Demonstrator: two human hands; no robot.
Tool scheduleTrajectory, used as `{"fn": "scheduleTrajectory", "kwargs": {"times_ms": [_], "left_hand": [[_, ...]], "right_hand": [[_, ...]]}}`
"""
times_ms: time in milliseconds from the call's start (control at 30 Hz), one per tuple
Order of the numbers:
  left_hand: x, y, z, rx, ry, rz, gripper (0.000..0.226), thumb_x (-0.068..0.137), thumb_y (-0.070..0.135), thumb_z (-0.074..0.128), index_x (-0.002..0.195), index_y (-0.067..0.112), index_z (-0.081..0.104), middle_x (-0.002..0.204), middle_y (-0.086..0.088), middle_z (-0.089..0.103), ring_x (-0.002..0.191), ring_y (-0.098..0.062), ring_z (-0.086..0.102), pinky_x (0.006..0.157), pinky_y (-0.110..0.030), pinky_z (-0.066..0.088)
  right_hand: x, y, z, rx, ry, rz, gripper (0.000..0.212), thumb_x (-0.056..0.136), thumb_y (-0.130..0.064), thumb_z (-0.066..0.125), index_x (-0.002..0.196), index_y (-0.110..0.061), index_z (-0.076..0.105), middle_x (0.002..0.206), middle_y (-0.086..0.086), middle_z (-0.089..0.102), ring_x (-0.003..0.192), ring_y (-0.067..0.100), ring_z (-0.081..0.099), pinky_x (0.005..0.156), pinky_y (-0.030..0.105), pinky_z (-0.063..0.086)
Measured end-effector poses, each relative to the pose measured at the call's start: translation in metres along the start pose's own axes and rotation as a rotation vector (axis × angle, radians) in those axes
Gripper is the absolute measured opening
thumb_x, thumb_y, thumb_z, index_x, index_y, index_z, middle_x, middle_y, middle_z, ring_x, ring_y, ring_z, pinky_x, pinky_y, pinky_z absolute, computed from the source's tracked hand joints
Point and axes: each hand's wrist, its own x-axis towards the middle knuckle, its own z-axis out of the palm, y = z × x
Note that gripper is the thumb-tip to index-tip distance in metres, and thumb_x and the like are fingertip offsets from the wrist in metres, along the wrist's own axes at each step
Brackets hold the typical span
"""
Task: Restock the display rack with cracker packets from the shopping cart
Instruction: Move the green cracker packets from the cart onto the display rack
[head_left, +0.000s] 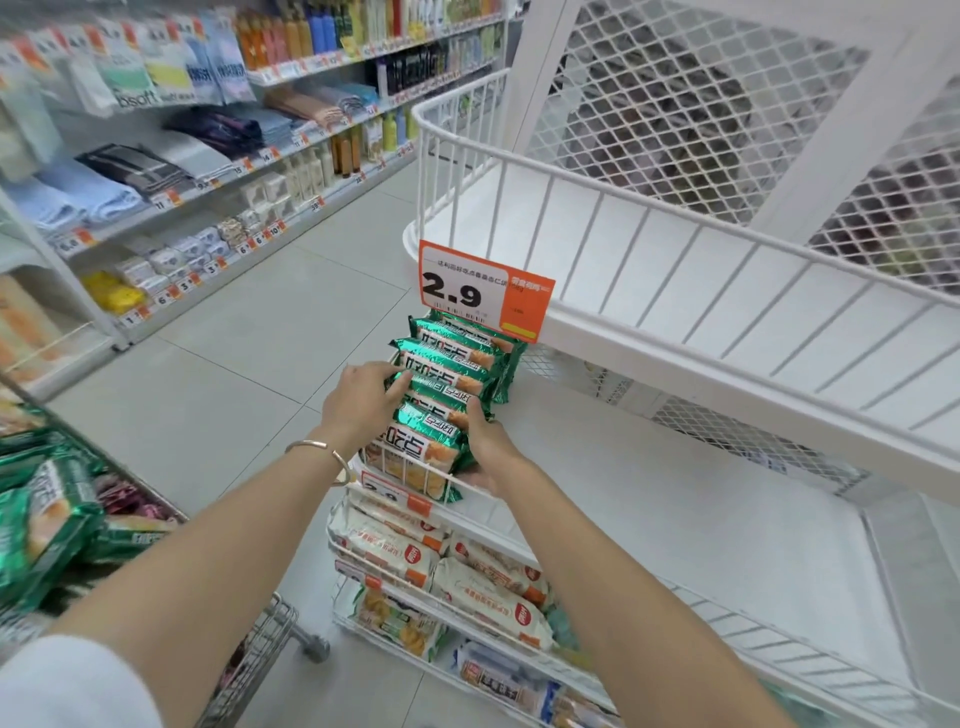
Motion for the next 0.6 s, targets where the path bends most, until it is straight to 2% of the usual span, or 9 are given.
{"fn": "scheduleTrajectory", "kwargs": {"times_ms": [67, 100, 133, 200, 300, 367, 467, 600], "left_hand": [[0.001, -0.003, -0.004, 0.006, -0.068, 0.028, 0.048, 0.104, 0.052, 0.036, 0.134, 0.026, 0.062, 0.134, 0.002, 0.061, 0.117, -0.026, 0.057, 0.080, -0.042, 0.054], [0.001, -0.003, -0.006, 0.037, -0.112, 0.036, 0.051, 0.104, 0.054, 0.034, 0.142, 0.027, 0.055, 0.147, -0.003, 0.051, 0.128, -0.028, 0.051, 0.092, -0.047, 0.052], [-0.001, -0.002, -0.008, 0.083, -0.147, 0.041, 0.054, 0.103, 0.055, 0.033, 0.149, 0.029, 0.045, 0.157, -0.006, 0.038, 0.138, -0.031, 0.042, 0.103, -0.051, 0.046], [-0.007, -0.003, -0.012, 0.186, -0.157, 0.080, 0.058, 0.103, 0.055, 0.032, 0.157, 0.034, 0.028, 0.167, -0.004, 0.018, 0.149, -0.031, 0.027, 0.114, -0.055, 0.032], [-0.015, -0.009, -0.015, 0.252, -0.154, 0.198, 0.057, 0.104, 0.053, 0.027, 0.158, 0.037, 0.020, 0.169, 0.002, 0.008, 0.154, -0.023, 0.015, 0.119, -0.052, 0.022], [-0.016, -0.012, -0.014, 0.272, -0.200, 0.232, 0.057, 0.105, 0.052, 0.022, 0.159, 0.037, 0.014, 0.169, 0.006, 0.002, 0.156, -0.019, 0.006, 0.121, -0.050, 0.019], [-0.014, -0.016, -0.012, 0.371, -0.226, 0.264, 0.057, 0.106, 0.049, 0.018, 0.160, 0.034, 0.005, 0.168, 0.008, -0.005, 0.156, -0.017, 0.002, 0.121, -0.047, 0.019], [-0.007, -0.014, -0.009, 0.468, -0.260, 0.260, 0.059, 0.106, 0.048, 0.018, 0.160, 0.033, -0.001, 0.169, 0.005, -0.008, 0.155, -0.018, 0.010, 0.116, -0.046, 0.031]], "right_hand": [[-0.017, -0.005, -0.004, -0.094, 0.030, 0.001, 0.089, 0.087, -0.079, 0.032, 0.146, -0.013, 0.037, 0.145, 0.012, 0.051, 0.123, 0.033, 0.057, 0.101, 0.050, 0.050], [-0.025, -0.007, -0.007, -0.143, 0.076, -0.026, 0.089, 0.090, -0.076, 0.035, 0.151, -0.012, 0.027, 0.152, 0.012, 0.040, 0.129, 0.034, 0.051, 0.102, 0.051, 0.049], [-0.033, -0.009, -0.010, -0.190, 0.129, -0.088, 0.085, 0.093, -0.070, 0.039, 0.152, -0.012, 0.021, 0.154, 0.012, 0.033, 0.131, 0.035, 0.047, 0.103, 0.050, 0.048], [-0.043, -0.010, -0.016, -0.288, 0.236, -0.295, 0.074, 0.097, -0.057, 0.049, 0.150, -0.011, 0.025, 0.150, 0.011, 0.032, 0.132, 0.032, 0.044, 0.107, 0.046, 0.044], [-0.059, -0.011, -0.019, -0.477, 0.292, -0.685, 0.057, 0.096, -0.044, 0.059, 0.143, -0.018, 0.041, 0.146, 0.002, 0.042, 0.135, 0.020, 0.041, 0.111, 0.035, 0.036], [-0.053, -0.007, -0.019, -0.686, 0.237, -0.815, 0.057, 0.098, -0.043, 0.055, 0.148, -0.018, 0.040, 0.152, -0.001, 0.040, 0.140, 0.016, 0.036, 0.116, 0.035, 0.031], [-0.036, 0.006, -0.016, -0.946, 0.157, -0.755, 0.062, 0.104, -0.051, 0.036, 0.157, -0.021, 0.025, 0.166, -0.001, 0.016, 0.152, 0.020, 0.015, 0.123, 0.044, 0.020], [-0.026, 0.011, -0.012, -0.976, 0.217, -0.725, 0.060, 0.105, -0.051, 0.027, 0.158, -0.022, 0.021, 0.167, -0.002, 0.011, 0.153, 0.023, 0.013, 0.121, 0.048, 0.021]]}}
